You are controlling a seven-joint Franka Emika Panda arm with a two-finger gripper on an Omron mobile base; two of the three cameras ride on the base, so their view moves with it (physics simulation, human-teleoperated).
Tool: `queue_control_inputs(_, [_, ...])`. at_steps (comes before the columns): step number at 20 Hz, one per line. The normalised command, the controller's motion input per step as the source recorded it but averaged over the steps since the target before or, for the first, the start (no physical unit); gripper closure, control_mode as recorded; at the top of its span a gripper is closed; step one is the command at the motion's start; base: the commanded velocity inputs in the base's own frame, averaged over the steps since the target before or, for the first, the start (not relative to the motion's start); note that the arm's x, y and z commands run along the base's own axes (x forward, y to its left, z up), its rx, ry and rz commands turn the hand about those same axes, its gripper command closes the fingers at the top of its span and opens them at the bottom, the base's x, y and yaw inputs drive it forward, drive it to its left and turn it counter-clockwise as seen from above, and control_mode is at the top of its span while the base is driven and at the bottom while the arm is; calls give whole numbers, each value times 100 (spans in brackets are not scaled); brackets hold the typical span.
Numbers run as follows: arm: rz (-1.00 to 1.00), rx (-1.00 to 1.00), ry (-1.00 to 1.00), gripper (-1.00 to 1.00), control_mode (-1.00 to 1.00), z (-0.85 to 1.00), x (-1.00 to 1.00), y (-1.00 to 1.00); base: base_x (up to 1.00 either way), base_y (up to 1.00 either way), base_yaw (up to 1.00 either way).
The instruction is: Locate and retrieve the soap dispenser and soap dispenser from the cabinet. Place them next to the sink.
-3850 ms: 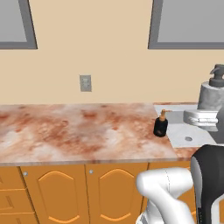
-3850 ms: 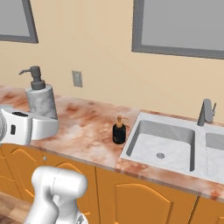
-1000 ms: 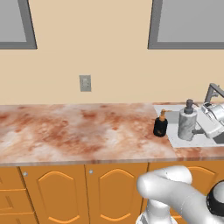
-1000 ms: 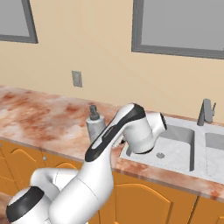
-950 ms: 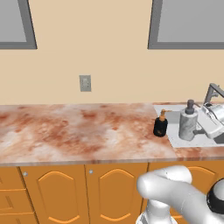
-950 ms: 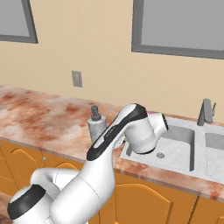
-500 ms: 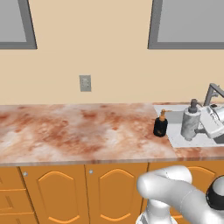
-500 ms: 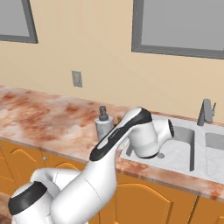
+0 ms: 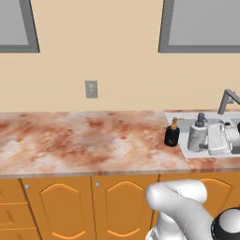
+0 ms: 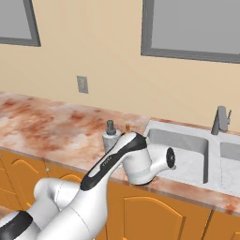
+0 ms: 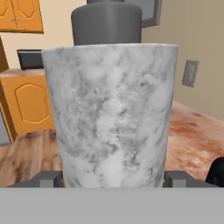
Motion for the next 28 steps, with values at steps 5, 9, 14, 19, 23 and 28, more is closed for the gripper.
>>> queue_control_inputs(5, [12, 3, 7, 100, -100, -23, 43, -9, 0, 0, 0])
queue_control_inputs(9, [17, 1, 8, 100, -100, -36, 46, -23, 0, 0, 0])
queue_control_inputs(14, [14, 0, -1, 100, -100, -35, 40, -16, 0, 0, 0])
queue_control_inputs(19, [12, 0, -3, 100, -100, -39, 31, -24, 0, 0, 0])
queue_control_inputs(23, [13, 0, 0, 100, -100, -46, 23, -18, 0, 0, 0])
queue_control_inputs(28, [11, 0, 0, 100, -100, -33, 23, -1, 0, 0, 0])
